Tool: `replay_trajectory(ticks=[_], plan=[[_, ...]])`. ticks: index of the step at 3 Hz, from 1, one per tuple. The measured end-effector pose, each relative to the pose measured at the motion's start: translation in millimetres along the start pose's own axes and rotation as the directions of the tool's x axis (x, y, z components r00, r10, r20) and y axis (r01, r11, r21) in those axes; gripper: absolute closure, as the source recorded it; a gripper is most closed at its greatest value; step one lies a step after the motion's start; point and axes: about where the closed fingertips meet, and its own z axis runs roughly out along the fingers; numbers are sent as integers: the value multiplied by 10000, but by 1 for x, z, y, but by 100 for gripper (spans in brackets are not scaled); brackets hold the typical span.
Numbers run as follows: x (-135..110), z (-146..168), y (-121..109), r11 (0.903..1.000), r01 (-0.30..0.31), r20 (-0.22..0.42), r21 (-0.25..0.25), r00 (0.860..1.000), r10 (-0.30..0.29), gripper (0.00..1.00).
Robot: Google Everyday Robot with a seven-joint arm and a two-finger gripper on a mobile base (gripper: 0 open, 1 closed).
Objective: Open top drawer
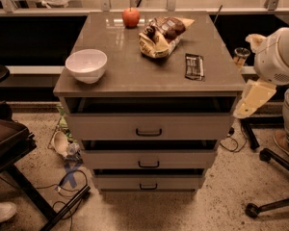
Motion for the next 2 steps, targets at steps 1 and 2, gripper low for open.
replay_trajectory(ticks=[1,2], plan=[[21,43,9,9962,282,-221,827,9994,-265,0],[17,50,16,9965,385,-298,741,9989,-364,0]])
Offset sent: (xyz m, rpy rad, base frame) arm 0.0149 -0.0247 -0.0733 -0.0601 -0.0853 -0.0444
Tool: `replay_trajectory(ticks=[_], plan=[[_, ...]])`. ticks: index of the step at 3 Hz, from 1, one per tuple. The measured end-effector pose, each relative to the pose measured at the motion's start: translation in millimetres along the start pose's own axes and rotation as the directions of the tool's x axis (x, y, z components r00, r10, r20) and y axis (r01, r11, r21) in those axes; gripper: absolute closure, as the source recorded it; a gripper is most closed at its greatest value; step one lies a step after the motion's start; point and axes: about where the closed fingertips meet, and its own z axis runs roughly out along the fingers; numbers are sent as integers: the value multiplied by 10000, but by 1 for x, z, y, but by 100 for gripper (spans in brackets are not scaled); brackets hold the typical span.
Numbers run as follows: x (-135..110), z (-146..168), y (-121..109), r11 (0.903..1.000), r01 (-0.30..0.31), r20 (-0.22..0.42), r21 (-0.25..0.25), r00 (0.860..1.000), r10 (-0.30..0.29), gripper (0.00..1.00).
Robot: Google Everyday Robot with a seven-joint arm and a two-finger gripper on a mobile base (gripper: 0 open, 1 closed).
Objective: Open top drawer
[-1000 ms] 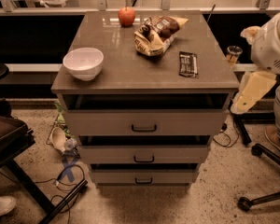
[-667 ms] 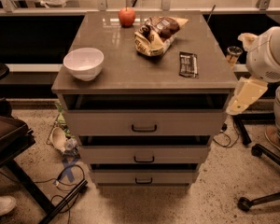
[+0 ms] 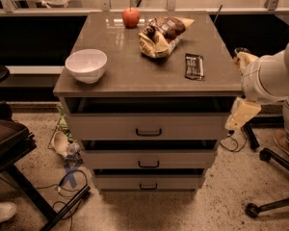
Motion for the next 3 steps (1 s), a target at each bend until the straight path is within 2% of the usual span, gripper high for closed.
replay_trajectory(ticks=[1,2,3], plan=[[-3,31,36,9991,94,220,-412,9997,-85,0],[-6,60,74,9942,512,304,-941,9984,-486,0],[-11,83,98,9848,994,386,-1424,9947,-948,0]])
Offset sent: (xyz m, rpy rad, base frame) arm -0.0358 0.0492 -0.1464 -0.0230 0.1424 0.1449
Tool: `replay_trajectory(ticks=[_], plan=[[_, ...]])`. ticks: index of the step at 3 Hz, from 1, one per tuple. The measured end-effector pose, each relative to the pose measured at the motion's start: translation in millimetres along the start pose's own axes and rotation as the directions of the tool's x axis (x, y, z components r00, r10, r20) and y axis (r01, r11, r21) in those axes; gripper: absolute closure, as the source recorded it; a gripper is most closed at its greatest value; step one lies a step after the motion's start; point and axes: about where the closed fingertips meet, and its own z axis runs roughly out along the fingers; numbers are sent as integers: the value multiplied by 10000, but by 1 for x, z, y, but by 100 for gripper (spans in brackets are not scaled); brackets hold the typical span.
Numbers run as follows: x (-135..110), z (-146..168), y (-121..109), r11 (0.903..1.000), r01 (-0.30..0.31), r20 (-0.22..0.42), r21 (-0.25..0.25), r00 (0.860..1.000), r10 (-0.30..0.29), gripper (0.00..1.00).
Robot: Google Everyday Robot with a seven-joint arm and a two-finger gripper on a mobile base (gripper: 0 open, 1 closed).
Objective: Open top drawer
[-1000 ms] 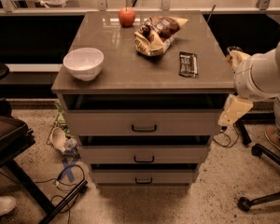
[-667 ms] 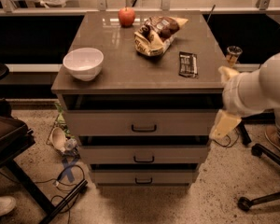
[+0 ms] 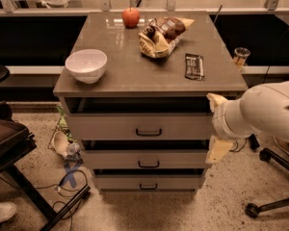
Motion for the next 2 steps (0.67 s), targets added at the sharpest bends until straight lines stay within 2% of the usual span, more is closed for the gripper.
replay_trajectory(ticks=[1,2], plan=[[-1,28,4,9972,419,-128,-614,9990,-428,0],[-4,59,0,9892,790,-275,-1234,9962,-829,0]])
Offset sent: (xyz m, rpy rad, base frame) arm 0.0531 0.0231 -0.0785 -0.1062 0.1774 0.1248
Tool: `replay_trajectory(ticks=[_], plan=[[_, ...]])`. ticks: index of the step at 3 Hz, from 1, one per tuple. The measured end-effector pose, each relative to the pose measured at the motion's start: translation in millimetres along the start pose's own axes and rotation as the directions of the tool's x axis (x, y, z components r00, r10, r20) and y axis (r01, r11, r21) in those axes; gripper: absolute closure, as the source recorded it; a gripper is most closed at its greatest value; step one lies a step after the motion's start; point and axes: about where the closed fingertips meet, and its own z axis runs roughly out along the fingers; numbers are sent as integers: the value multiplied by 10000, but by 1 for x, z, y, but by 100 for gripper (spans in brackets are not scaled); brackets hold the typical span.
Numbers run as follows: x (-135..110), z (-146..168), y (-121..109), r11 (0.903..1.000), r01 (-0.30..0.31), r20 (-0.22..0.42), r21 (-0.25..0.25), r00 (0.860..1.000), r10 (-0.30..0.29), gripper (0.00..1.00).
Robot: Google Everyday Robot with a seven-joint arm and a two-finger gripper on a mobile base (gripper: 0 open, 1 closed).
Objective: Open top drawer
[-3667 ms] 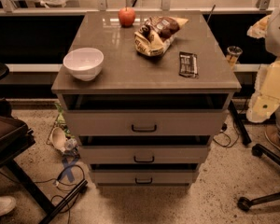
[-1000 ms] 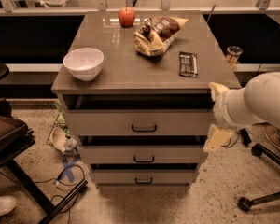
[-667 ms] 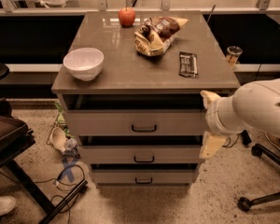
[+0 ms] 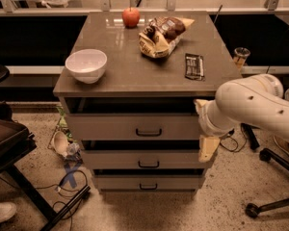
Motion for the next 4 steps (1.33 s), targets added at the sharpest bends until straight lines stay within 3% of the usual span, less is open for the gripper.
replay_trajectory(ticks=[1,2,4], plan=[[1,23,-8,9994,7,0,-341,10000,-7,0],[4,38,-9,9986,-100,25,-524,9999,101,18],[6,52,3,9966,-596,148,-575,9981,606,65]])
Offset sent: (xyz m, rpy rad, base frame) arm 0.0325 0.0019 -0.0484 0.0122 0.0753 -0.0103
